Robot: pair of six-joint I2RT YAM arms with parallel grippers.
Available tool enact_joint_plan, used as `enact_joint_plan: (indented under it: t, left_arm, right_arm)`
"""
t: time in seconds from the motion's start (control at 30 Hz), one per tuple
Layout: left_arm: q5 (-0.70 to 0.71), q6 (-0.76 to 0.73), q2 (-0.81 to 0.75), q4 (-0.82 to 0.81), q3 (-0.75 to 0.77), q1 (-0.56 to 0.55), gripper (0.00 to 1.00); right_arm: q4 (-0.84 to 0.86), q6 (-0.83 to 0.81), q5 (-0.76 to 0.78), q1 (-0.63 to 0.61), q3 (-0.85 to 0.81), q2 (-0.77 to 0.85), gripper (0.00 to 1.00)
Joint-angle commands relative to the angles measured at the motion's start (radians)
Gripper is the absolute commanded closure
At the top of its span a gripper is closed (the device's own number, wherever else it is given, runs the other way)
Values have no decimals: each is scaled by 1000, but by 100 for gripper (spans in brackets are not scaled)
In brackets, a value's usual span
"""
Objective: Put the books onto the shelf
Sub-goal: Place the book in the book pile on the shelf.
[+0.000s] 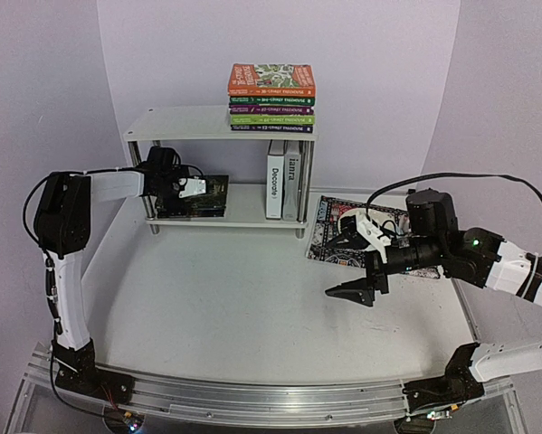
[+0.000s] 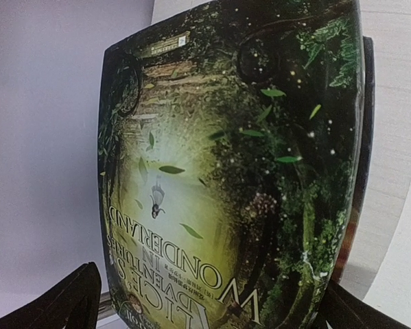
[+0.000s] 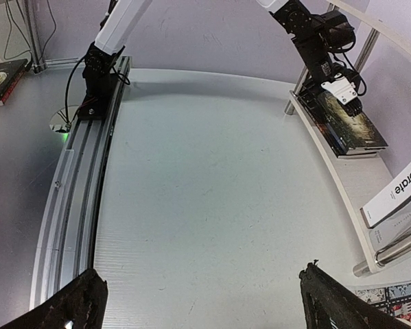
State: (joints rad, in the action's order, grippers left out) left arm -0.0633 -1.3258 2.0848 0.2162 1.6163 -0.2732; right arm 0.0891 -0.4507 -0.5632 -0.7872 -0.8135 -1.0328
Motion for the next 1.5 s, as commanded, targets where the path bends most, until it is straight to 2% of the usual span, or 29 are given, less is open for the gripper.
enact_joint_plan:
  t: [0.0, 0.9, 1.17, 1.47]
  left_arm:
    - [-13, 16, 7, -17, 64, 15, 0]
    - [-115, 24, -107, 102, -30, 10, 0]
    - [-127, 26, -111, 117, -15, 10, 0]
    - [-77, 26, -70, 129, 37, 11, 4]
  right_arm:
    - [4, 12, -25, -3, -9, 2, 2]
    - [6, 14, -53, -3, -16, -16, 2]
    - [7, 17, -61, -3, -24, -26, 2]
    - [6, 18, -55, -3, -20, -16, 2]
